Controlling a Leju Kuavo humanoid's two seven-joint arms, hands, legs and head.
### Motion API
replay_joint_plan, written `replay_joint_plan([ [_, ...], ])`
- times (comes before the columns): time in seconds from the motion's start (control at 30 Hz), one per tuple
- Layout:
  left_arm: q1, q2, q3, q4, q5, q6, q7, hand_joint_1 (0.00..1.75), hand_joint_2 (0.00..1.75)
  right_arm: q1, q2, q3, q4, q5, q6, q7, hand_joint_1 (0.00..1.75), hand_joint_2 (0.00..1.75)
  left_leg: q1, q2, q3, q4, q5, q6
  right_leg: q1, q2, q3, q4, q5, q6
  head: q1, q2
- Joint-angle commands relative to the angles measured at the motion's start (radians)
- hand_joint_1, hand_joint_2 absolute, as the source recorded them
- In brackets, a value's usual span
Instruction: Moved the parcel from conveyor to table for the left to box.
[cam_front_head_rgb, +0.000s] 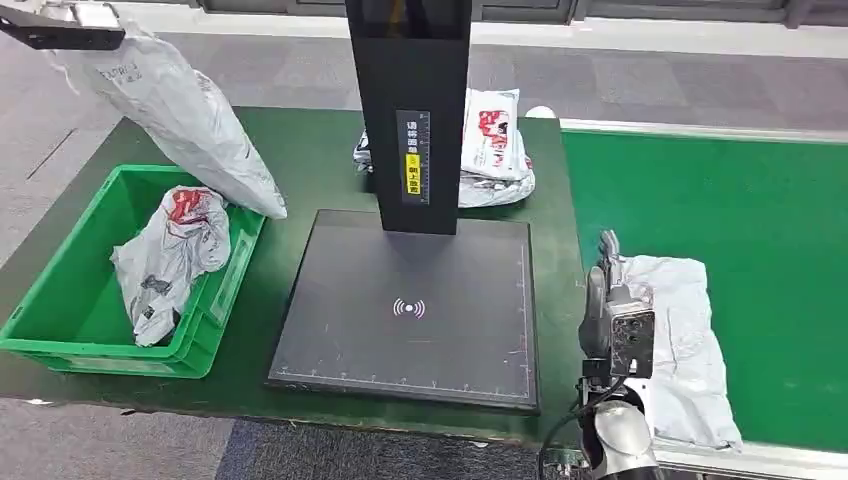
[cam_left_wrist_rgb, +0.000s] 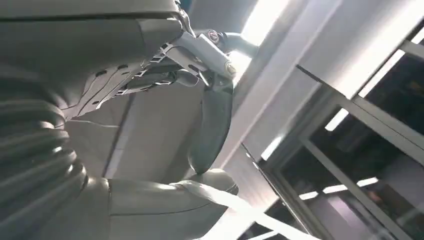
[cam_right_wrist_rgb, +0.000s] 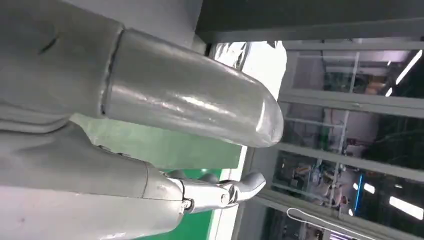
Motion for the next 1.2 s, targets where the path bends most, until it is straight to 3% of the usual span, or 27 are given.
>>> replay_joint_plan([
  [0.03,-0.009,0.056,-0.044,0.016,-0.056,-0.022,-0.037,0.00,1.75,-0.006,-0.019,-0.032,0.043,-0.002,-0.002,-0.001,0.00,0.00,0.000,0.000,0.003,-0.002,-0.001,0.002,0.000,0.002,0.004,-0.002,0.000,0.001,0.000,0.000],
  [0.23,0.147,0.191,0.050,-0.067,-0.035,0.013,-0.064,0.00,1.75,0.034,-0.025,-0.059,-0.007,-0.003,-0.009,-0.004,0.00,0.00,-0.002,0.006,0.009,-0.006,-0.001,0.001,-0.002,0.007,0.005,-0.004,0.000,0.001,0.000,0.000],
  [0.57,0.165,0.177,0.071,-0.050,-0.043,0.021,-0.071,0.00,1.75,0.041,-0.023,-0.067,-0.018,-0.003,-0.012,-0.005,0.00,0.00,0.000,0.000,0.003,-0.002,0.001,0.001,0.000,0.001,0.002,-0.001,-0.001,0.000,0.000,0.000],
  [0.67,0.221,0.211,0.078,-0.040,-0.053,0.013,-0.082,0.00,1.75,0.050,-0.019,-0.073,-0.023,-0.004,-0.014,-0.006,0.00,0.00,0.000,0.000,0.004,-0.003,0.000,0.001,0.000,0.002,0.003,-0.001,-0.001,0.000,0.000,0.000],
  [0.7,0.257,0.222,0.097,-0.035,-0.038,0.030,-0.081,0.00,0.00,0.053,-0.018,-0.074,-0.027,-0.004,-0.014,-0.006,0.00,0.00,-0.001,0.001,0.006,-0.005,0.000,0.001,-0.001,0.003,0.005,-0.003,-0.001,0.001,0.000,0.000],
  [0.87,0.398,0.234,0.172,0.004,-0.023,0.103,-0.076,0.00,0.00,0.073,-0.022,-0.084,-0.047,-0.009,-0.019,-0.020,0.00,0.00,-0.003,0.003,0.009,-0.006,0.001,0.000,-0.003,0.004,0.005,-0.003,-0.001,0.000,0.000,0.000],
  [1.03,0.461,0.232,0.218,-0.009,-0.004,0.116,-0.099,0.00,0.00,0.084,-0.019,-0.092,-0.059,-0.009,-0.021,-0.020,0.00,0.00,-0.001,0.001,0.005,-0.003,0.001,0.000,-0.001,0.002,0.002,-0.001,-0.001,0.000,0.000,0.000],
  [1.2,0.765,0.237,0.368,-0.136,0.081,0.150,-0.172,0.00,0.00,0.108,-0.007,-0.109,-0.091,0.001,-0.015,-0.016,0.00,0.00,-0.003,0.003,0.011,-0.009,0.001,0.001,-0.003,0.004,0.008,-0.005,-0.001,0.001,0.000,0.000],
])
